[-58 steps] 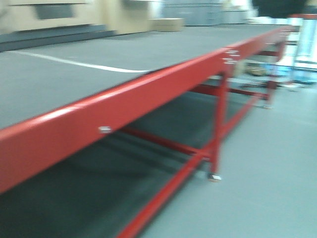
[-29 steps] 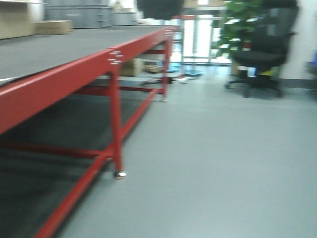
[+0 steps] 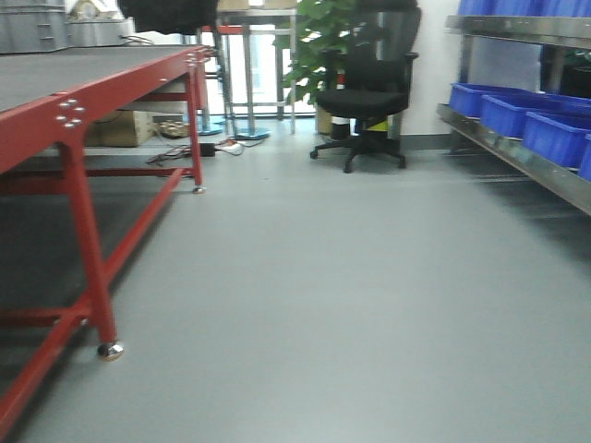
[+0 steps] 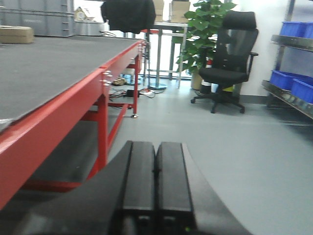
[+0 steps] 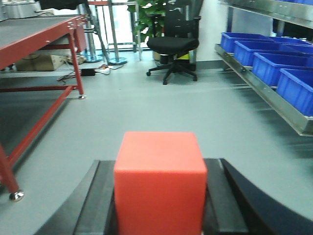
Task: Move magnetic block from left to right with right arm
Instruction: 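Drive the base past the red-framed table holding the cube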
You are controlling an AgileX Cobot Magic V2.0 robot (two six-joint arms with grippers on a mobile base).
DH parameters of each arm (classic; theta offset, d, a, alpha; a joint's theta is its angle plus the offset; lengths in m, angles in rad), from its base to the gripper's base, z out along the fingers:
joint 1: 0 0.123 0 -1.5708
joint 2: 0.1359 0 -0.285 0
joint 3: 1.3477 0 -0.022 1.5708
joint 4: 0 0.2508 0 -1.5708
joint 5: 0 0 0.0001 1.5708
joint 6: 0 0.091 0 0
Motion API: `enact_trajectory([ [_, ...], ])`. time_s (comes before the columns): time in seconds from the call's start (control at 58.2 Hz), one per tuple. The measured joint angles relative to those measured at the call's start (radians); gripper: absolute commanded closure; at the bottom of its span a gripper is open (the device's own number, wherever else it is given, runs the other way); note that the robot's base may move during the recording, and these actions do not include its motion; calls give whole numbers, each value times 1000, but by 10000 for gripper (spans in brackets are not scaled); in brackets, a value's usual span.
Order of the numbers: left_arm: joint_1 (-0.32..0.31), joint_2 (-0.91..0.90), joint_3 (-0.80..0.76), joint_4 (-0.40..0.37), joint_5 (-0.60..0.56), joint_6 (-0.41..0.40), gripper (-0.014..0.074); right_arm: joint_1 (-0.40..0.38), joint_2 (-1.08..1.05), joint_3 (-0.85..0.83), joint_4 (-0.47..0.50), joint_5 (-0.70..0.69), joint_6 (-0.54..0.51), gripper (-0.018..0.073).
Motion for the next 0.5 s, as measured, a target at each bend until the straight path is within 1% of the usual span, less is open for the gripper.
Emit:
enact_trajectory([
  [0.498, 0, 0, 0, 0, 0, 0, 722, 0, 0, 0, 0, 0, 0, 307],
])
